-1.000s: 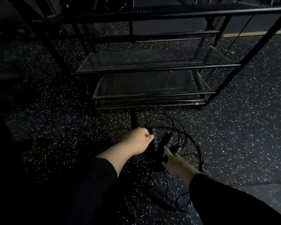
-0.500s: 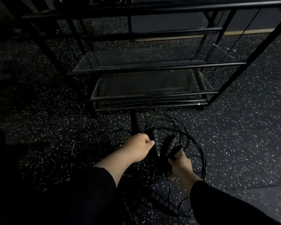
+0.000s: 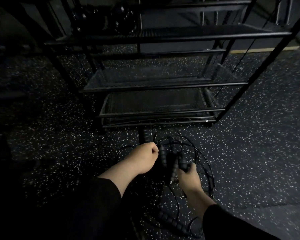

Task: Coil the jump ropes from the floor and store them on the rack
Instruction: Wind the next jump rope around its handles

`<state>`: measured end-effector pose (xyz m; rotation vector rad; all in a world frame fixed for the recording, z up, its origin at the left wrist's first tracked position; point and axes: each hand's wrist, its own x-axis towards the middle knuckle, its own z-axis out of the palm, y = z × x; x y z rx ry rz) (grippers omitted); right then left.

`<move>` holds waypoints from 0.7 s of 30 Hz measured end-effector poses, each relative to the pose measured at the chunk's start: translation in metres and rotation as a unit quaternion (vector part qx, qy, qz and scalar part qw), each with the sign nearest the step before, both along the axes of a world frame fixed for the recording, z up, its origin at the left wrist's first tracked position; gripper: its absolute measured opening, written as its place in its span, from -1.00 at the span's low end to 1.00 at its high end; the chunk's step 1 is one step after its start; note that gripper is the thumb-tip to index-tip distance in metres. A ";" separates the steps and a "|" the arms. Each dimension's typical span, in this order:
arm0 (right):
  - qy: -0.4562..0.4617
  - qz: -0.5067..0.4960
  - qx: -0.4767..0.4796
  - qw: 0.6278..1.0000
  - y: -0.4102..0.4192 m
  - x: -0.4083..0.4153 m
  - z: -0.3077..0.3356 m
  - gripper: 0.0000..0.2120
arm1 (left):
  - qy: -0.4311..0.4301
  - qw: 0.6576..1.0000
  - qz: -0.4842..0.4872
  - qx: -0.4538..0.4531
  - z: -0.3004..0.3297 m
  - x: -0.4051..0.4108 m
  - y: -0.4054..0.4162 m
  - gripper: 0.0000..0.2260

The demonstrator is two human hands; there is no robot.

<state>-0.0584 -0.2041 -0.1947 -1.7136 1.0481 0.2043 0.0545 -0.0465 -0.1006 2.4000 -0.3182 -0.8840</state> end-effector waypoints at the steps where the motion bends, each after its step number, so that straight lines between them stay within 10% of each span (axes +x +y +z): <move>1: -0.033 0.032 0.003 0.999 0.000 -0.003 0.018 -0.88 | -0.009 1.000 -0.004 -0.005 0.008 0.001 0.003 -0.77; 8: -0.152 0.212 -0.017 0.965 -0.027 0.000 0.163 -0.90 | -0.057 0.993 -0.085 -0.064 0.086 -0.014 0.007 -0.29; 15: -0.336 0.234 -0.032 0.912 -0.031 -0.015 0.334 -0.87 | -0.061 0.967 0.027 -0.244 0.168 -0.056 -0.016 -0.89; 21: -0.493 0.113 0.049 0.861 -0.018 -0.047 0.427 -0.76 | -0.019 0.975 0.084 -0.204 0.196 -0.095 0.000 -0.85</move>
